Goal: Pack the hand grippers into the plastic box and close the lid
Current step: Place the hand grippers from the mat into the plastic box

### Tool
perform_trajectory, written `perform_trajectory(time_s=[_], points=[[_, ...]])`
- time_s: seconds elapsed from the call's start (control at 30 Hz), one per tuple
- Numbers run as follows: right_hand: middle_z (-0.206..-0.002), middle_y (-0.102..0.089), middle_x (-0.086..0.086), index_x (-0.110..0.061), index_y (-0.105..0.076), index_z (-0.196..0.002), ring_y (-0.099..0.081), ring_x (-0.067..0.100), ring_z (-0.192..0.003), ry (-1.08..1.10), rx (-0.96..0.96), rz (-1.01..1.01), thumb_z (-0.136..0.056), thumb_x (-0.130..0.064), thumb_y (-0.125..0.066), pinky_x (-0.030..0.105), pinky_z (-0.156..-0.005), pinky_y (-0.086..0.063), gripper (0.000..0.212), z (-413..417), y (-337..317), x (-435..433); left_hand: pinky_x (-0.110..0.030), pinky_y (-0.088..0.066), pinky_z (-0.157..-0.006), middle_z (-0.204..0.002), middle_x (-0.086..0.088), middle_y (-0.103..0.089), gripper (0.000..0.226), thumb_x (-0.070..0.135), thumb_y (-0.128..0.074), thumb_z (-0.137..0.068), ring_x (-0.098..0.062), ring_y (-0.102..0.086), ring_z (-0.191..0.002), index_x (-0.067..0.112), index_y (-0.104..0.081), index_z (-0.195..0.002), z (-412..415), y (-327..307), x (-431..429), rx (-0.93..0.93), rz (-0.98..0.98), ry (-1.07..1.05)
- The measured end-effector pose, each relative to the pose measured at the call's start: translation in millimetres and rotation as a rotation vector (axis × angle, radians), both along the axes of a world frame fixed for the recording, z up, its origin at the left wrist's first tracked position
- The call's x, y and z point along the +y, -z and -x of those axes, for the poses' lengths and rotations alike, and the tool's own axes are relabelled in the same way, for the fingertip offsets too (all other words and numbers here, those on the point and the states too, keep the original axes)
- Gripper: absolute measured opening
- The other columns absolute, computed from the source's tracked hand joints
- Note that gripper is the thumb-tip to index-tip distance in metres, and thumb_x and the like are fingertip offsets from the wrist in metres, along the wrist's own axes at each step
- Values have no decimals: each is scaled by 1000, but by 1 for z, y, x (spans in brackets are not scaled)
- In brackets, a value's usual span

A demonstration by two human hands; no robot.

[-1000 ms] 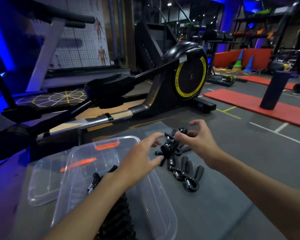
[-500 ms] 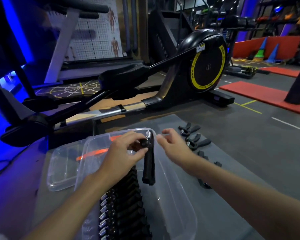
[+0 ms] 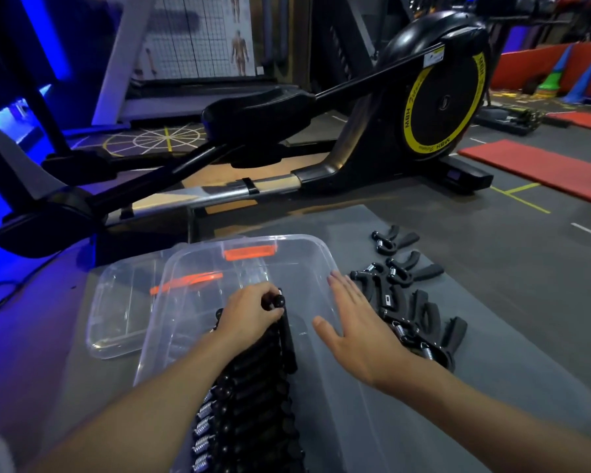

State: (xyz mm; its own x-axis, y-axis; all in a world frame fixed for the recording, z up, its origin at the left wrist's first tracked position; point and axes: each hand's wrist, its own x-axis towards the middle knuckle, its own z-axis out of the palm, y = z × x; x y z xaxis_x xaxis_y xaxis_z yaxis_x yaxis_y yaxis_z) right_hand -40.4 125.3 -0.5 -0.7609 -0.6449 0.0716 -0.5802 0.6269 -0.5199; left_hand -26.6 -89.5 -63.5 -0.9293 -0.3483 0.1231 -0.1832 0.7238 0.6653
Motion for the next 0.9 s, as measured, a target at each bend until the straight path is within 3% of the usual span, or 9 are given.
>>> perform_trajectory(time_s=[0.2,0.4,0.57,0.67,0.73,0.8,0.9], points=[[-163,4,-9,-17,-3,-155,10,2,-148,-3,-3,6,-100,-39,-43,10,-108,8,71,0,1,0,-39,-41,-97,-112,9,-56,25,35,-75,-78,-20,-54,-110,28,-68,-101,9,21,-9,-151,172,22],[-163,3,-10,-17,-4,-155,9,2,-148,-4,-13,12,-100,-39,-44,10,-108,7,72,1,2,1,-39,-37,-102,-123,1,-48,32,35,-68,-83,-24,-48,-118,27,-64,-114,10,27,-5,-212,217,-6],[-163,-2,-8,-15,-9,-155,5,4,-149,2,-11,40,-100,-36,-46,11,-109,5,69,2,4,1,-39,-40,-101,-125,-1,-50,40,36,-69,-82,-25,-50,-118,24,-61,-119,2,14,-1,-181,207,-1],[-160,-16,-9,-15,-18,-154,-8,4,-148,38,-123,168,-101,-31,-45,12,-111,-4,62,2,3,2,-36,-39,-102,-125,2,-51,35,34,-64,-88,-21,-49,-120,23,-59,-121,-5,-11,14,-62,147,43],[-152,-31,-8,-13,-30,-149,-27,6,-142,129,-228,360,-101,-27,-44,17,-112,-18,52,3,2,4,-31,-37,-103,-123,4,-52,29,28,-60,-91,-16,-49,-120,21,-58,-120,-13,-35,33,81,83,91],[-135,-50,-3,-12,-49,-134,-47,9,-123,277,-218,473,-101,-26,-43,23,-101,-34,36,10,8,14,-25,-35,-103,-125,8,-50,29,26,-56,-93,-10,-48,-120,21,-57,-121,-24,-59,59,173,55,162],[-94,-64,9,-8,-58,-93,-59,27,-90,460,-168,388,-97,-23,-47,39,-78,-44,20,34,31,43,-31,-35,-107,-136,9,-42,38,38,-51,-95,-11,-44,-125,23,-50,-129,-34,-84,99,162,105,304]])
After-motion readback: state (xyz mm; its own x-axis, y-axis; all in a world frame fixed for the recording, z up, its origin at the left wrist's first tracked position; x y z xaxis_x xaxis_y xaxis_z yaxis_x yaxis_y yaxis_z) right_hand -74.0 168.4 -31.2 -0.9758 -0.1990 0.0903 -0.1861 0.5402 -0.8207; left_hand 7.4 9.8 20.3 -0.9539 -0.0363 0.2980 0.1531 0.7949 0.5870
